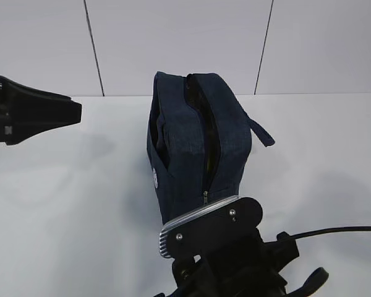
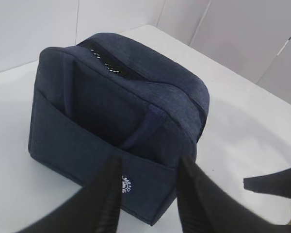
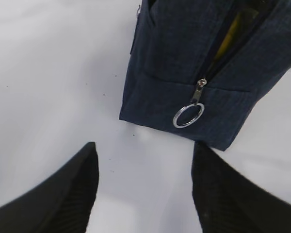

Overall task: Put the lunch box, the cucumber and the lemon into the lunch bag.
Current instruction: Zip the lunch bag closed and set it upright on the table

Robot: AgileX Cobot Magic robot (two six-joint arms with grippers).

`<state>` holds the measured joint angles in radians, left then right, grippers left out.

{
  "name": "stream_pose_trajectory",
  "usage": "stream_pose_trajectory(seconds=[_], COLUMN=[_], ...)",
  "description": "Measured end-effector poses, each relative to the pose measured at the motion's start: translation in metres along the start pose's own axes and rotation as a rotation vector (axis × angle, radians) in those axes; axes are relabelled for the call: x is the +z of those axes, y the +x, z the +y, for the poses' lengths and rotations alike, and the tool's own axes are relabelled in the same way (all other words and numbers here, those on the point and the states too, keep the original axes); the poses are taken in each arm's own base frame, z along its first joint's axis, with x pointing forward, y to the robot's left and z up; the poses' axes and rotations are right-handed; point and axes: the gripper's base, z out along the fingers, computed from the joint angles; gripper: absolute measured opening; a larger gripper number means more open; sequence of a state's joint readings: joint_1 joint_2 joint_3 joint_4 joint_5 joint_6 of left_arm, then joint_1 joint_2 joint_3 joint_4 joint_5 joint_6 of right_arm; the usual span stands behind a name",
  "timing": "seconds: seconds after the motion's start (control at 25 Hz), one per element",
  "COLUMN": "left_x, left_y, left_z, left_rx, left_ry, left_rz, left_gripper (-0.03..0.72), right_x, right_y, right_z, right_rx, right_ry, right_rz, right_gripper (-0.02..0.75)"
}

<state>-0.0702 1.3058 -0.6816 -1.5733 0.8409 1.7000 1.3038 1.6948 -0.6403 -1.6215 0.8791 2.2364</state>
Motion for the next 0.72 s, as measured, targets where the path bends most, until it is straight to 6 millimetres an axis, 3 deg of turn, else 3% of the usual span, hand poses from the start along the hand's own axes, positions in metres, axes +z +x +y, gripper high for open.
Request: stream_pose_trajectory(seconds=[0.28,0.72], left_x=[0.001,0.001], left_y=[0.0,-0.002], left_z=[-0.001,-0.001], left_rx=[0.013,-0.003], left_ry=[0.003,0.009], left_rz=[-0.002,-0.021], left_gripper=[0.276,0.276], right_x=[0.01,0.028], right_y=[0.009,-0.002], right_z=[-0.001,-0.011], right_rx=[-0.016,0.13], right_ry=[0.095,0.117], right_rz=[-0.026,0.022], right_gripper=[0.463,0.463])
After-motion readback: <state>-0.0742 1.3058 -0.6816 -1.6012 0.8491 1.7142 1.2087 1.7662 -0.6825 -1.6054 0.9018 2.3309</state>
